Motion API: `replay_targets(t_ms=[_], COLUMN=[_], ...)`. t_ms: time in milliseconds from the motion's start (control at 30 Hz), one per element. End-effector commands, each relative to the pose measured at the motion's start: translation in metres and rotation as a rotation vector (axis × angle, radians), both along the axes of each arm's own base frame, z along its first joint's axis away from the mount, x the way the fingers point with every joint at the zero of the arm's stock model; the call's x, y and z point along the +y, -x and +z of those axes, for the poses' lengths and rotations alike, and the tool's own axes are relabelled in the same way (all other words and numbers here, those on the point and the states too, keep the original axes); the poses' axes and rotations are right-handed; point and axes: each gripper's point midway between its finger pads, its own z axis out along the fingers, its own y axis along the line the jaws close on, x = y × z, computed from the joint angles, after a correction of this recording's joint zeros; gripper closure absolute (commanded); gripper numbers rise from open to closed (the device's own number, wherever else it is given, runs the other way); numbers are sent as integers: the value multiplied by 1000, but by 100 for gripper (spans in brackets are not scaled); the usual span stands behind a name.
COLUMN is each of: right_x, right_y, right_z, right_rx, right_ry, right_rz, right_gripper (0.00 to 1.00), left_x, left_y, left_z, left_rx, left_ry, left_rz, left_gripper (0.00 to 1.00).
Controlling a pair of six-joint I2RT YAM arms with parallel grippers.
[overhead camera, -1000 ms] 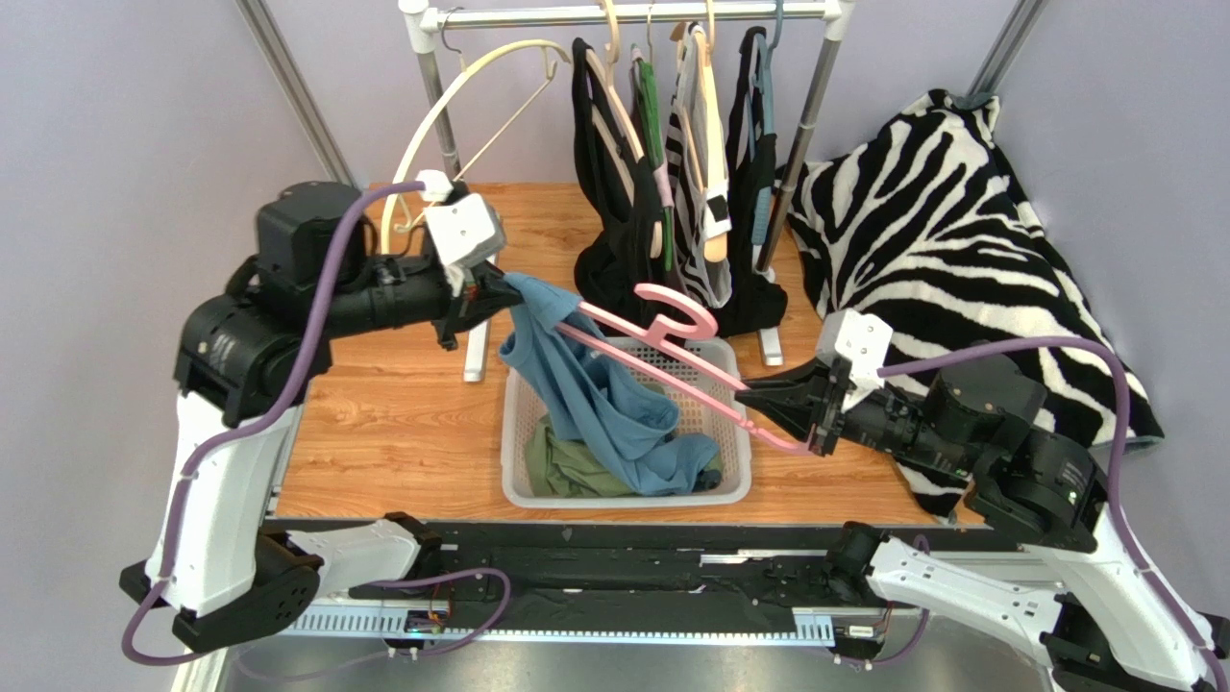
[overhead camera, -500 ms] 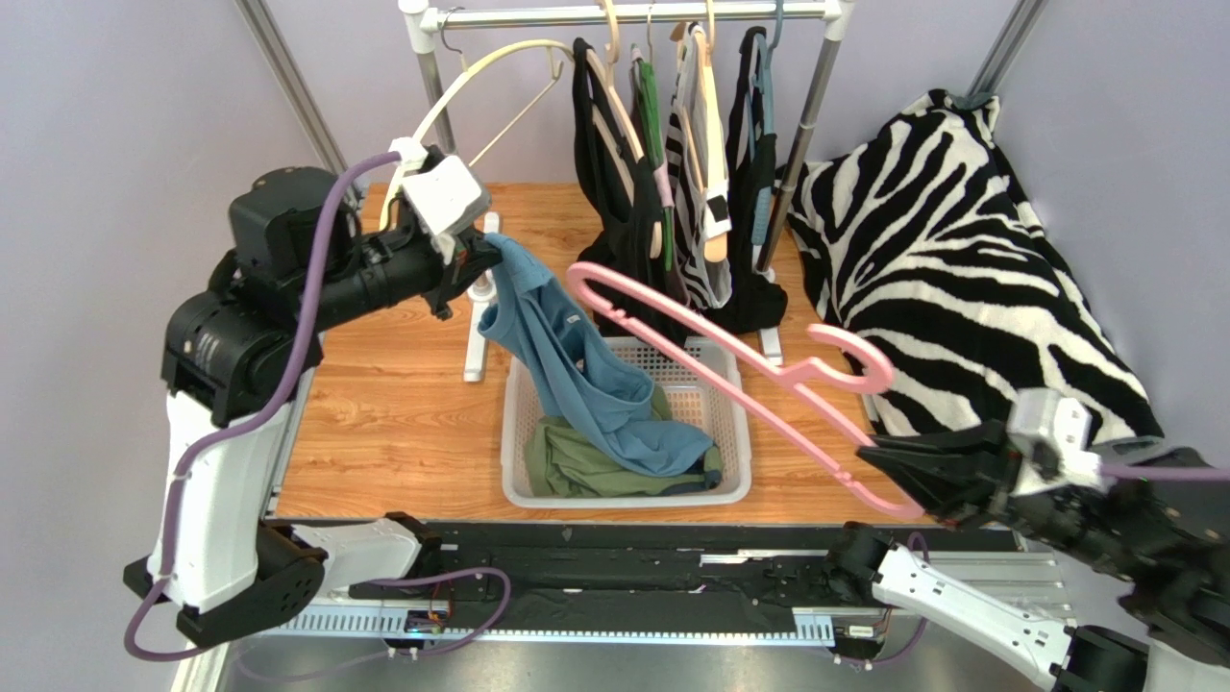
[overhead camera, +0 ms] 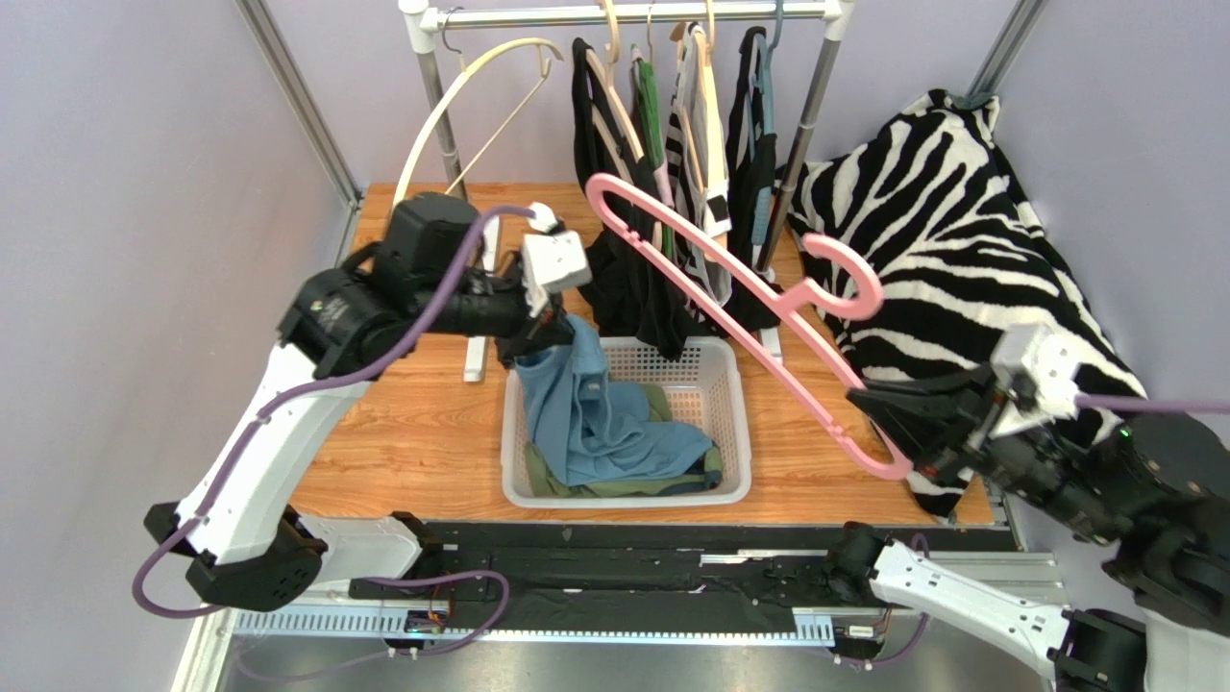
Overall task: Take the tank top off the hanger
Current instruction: Place the hanger at the clothesline.
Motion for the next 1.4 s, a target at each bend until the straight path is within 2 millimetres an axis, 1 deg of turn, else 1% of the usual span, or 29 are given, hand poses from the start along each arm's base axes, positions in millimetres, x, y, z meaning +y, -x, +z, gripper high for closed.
replay_targets(t_ms=[0,33,67,133,200,233,267,300,333,367,433,467,533,567,633,733,800,833,867,900,967,1000,1067,1133,1167,1200,1267,1300,1367], right_x=[20,24,28,39,50,52,55,64,66,69,79,80,86,86,87,90,87,90,88,87,90,90,99,101,109,110,118,127,133], right_y=[-25,-27,-29,-37,-46,-48,-51,-59,-59,-61,-69,-69,-77,-77,-82,-87,-90,-94,-93,-96,-102,-103,-110,-114,-122,-124,-131,-138,-144], right_z=[43,47,50,56,57,61,62,57,63,62,59,64,61,65,66,64,68,66,69,69,66,70,66,74,69,77,80,77,85], right_rx=[-11,-13,-13,-10,26,28,33,56,61,70,103,104,134,135,146,166,168,180,184,189,214,214,246,247,261,263,273,291,295], right_ry=[-103,-109,-109,-103,-98,-101,-96,-70,-81,-73,-55,-64,-55,-62,-61,-51,-54,-48,-53,-55,-51,-60,-53,-72,-57,-84,-102,-101,-143], right_rz=[-55,-53,-48,-47,-54,-57,-65,-70,-68,-65,-70,-73,-93,-96,-115,-138,-161,-170,-178,-196,-216,-225,-236,-249,-264,-274,-280,-288,-302], right_gripper=[100,100,100,100,100,100,100,100,100,100,100,100,100,100,100,100,100,100,100,100,100,100,100,100,100,100,100,100,100], left_x=[-3,-1,-3,1,-1,0,1,4,6,9,14,18,20,20,16,8,7,10,10,15,22,29,36,48,53,59,76,83,99], left_y=[-12,-19,-28,-39,-45,-49,-52,-59,-60,-58,-58,-54,-47,-44,-39,-29,-20,-14,-5,1,10,18,30,39,40,40,31,30,22], left_z=[-40,-45,-60,-69,-93,-102,-119,-133,-146,-167,-196,-217,-238,-241,-239,-208,-178,-154,-141,-124,-102,-87,-64,-29,-18,6,32,52,69], left_rx=[-5,-25,-35,-76,-62,-65,-57,-51,-41,-12,21,50,50,46,44,29,3,-11,-16,-27,-70,-87,-148,-249,-290,-352,-457,-518,-601], left_ry=[-104,-124,-136,-150,-179,-203,-231,-275,-308,-355,-427,-472,-529,-537,-521,-439,-366,-339,-317,-306,-275,-267,-232,-189,-180,-150,-149,-122,-137], left_rz=[-5,20,33,77,84,95,102,129,126,120,125,116,97,89,76,57,43,36,-1,-12,-27,-46,-88,-101,-96,-71,14,52,126], left_gripper=[100,100,100,100,100,96,93,85,82,80,66,44,27,10,2,1,1,1,1,1,1,1,1,1,1,1,1,1,1])
